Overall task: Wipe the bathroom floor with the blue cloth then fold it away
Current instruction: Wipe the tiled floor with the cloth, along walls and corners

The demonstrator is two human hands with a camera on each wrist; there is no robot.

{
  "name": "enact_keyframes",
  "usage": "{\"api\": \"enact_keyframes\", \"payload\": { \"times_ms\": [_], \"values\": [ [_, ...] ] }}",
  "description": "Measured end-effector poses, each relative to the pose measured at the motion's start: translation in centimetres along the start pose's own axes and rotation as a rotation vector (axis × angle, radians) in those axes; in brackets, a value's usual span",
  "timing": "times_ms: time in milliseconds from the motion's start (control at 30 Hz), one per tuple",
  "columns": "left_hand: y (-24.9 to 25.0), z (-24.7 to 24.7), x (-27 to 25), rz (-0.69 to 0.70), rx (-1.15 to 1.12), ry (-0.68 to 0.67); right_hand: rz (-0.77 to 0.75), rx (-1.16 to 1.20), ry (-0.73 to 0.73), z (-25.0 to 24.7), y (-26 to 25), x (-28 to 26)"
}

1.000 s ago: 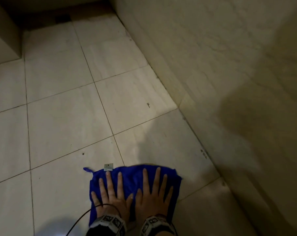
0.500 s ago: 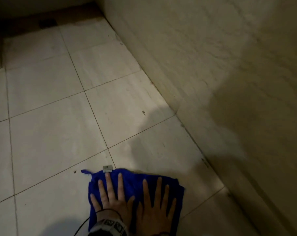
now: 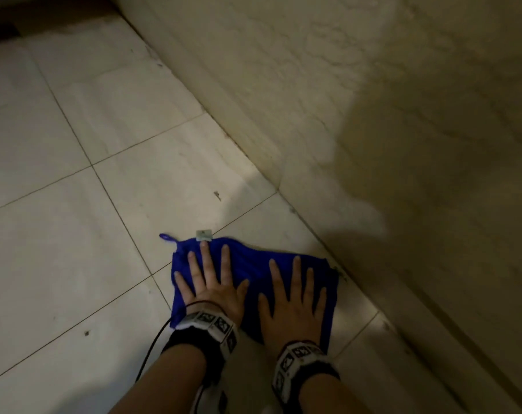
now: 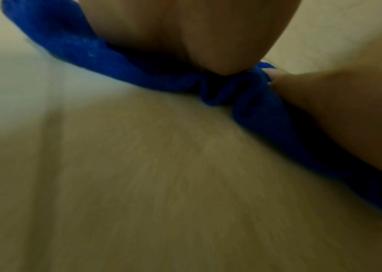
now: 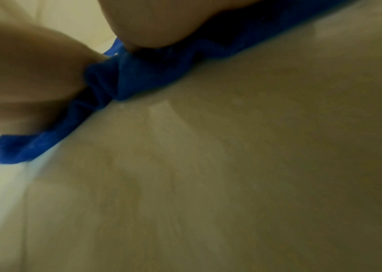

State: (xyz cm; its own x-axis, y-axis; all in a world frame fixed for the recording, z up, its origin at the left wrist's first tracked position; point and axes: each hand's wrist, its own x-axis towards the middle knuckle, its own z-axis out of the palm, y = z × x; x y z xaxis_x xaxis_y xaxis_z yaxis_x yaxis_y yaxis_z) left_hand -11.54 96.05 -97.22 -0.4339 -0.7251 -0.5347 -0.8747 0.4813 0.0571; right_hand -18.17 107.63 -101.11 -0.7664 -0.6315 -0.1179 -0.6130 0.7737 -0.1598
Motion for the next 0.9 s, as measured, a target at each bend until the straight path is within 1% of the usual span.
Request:
{"api": "enact_keyframes", "payload": {
  "times_ms": [100, 167, 233, 400, 567, 667, 800, 900],
  "values": [
    [1.5, -1.3, 2.1, 0.143, 0.066, 0.025, 0.053, 0.015, 0.044, -0.1, -0.1, 1.7],
    [2.4, -2.2, 3.8, 0.25, 0.124, 0.069, 0.083, 0.025, 0.055, -0.2, -0.3, 3.1],
    [3.4, -3.0, 5.3, 0.333, 0.174, 0.074, 0.1, 0.026, 0.053, -0.5, -0.2, 4.4],
    [5.3, -4.5, 7.7, 0.458, 0.244, 0.063, 0.144, 0.053, 0.019, -0.8, -0.4, 5.8],
    [5.5, -5.1, 8.2, 0.523, 0.295, 0.071, 0.156, 0.056, 0.018, -1.2, -0.5, 5.8],
    [6.0, -5.3, 8.3, 0.549, 0.287, 0.083, 0.173, 0.06, -0.019, -1.4, -0.4, 5.7],
    [6.4, -4.9, 8.1, 0.519, 0.283, 0.087, 0.191, 0.099, -0.074, -1.9, -0.4, 5.5],
    [7.4, -4.6, 7.1, 0.527, 0.281, 0.083, 0.247, 0.118, -0.124, -2.0, 0.4, 4.5]
  ]
}}
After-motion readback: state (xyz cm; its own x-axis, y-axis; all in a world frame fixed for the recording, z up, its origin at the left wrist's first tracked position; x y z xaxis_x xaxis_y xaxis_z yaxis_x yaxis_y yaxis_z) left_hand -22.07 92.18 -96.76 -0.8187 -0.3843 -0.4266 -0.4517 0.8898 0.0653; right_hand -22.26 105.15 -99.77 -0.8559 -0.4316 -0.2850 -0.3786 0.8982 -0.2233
